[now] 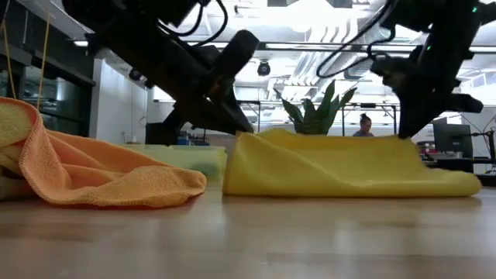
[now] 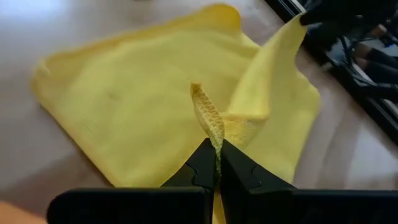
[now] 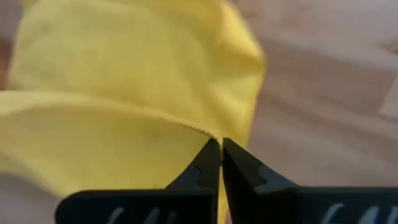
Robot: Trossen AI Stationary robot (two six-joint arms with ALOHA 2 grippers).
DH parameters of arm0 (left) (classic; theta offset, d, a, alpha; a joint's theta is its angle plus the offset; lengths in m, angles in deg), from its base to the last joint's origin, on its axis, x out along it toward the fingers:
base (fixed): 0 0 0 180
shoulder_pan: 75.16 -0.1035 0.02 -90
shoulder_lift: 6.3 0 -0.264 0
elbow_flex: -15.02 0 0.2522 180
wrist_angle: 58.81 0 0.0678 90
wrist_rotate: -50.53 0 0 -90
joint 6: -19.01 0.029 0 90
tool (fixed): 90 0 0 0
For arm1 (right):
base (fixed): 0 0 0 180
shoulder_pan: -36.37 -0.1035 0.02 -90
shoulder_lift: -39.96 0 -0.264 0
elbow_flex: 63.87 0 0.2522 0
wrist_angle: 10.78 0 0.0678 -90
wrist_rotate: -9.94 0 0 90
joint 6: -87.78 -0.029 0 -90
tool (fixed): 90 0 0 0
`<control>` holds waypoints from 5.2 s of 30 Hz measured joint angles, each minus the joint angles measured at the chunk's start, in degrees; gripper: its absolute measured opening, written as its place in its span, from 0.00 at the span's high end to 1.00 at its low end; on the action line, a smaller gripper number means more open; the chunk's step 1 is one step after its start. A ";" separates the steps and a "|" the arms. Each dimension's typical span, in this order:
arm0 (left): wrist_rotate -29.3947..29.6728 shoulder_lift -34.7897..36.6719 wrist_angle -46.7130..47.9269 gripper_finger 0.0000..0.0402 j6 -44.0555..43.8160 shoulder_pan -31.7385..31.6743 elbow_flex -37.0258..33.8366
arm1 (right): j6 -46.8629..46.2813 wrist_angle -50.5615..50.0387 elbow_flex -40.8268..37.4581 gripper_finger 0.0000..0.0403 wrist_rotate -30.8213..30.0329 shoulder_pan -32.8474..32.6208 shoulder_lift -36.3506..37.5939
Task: Fold microfiber towels
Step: Fold the right yellow microfiber cloth
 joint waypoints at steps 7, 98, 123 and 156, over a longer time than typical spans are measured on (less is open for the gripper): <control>4.04 -0.42 0.08 1.00 1.80 -3.87 0.02 | 2.08 2.50 -2.31 1.00 -0.42 6.42 0.00; -19.57 22.01 -6.14 0.54 39.77 -14.64 -7.09 | 33.40 2.72 2.33 0.54 12.63 14.91 -5.07; -21.29 19.91 -22.73 0.54 27.77 -12.07 -17.40 | 12.64 26.05 -12.64 1.00 5.94 15.28 -11.47; -17.67 -6.27 -2.10 0.84 40.41 -18.53 5.39 | 7.58 25.85 -12.82 1.00 10.13 13.19 7.19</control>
